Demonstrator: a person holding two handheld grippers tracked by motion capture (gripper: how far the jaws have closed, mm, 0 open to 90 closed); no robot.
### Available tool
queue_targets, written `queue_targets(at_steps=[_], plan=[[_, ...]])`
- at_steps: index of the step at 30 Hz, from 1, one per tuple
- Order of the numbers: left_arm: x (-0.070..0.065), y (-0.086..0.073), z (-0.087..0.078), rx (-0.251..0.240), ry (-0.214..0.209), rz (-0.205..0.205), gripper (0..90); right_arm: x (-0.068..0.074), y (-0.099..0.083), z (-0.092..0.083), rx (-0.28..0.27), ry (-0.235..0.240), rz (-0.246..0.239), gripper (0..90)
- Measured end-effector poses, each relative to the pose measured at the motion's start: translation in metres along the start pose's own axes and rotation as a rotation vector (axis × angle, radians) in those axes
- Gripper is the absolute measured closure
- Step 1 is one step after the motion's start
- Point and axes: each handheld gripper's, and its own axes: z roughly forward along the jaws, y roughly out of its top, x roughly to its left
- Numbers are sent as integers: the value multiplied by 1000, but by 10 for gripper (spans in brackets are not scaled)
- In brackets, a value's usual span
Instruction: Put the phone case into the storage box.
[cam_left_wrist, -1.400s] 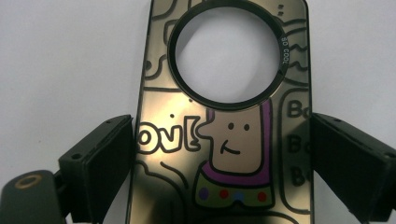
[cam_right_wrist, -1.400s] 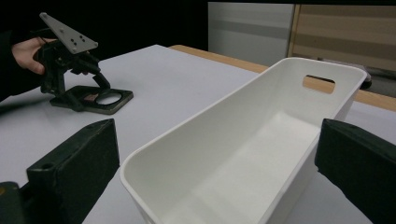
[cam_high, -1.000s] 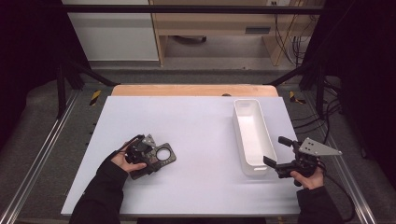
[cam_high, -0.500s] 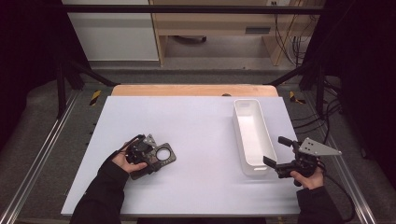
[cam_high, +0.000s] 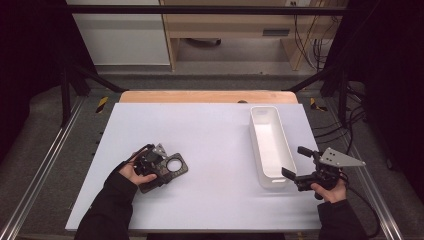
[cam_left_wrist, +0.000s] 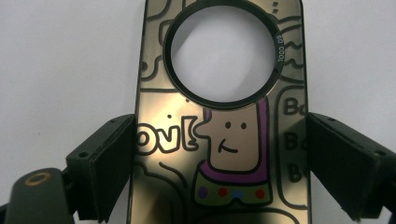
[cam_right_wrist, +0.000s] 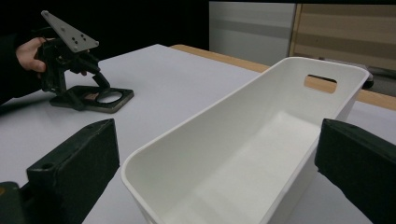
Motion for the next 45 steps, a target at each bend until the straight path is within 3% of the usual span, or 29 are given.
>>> queue_targets(at_steps=[26,45], plan=[[-15,12,-30,-138,34,16,112,0,0,0,0,2,0,4],[-42,30,-52,-248,13,57,112,3,4,0,1,9,-12,4]])
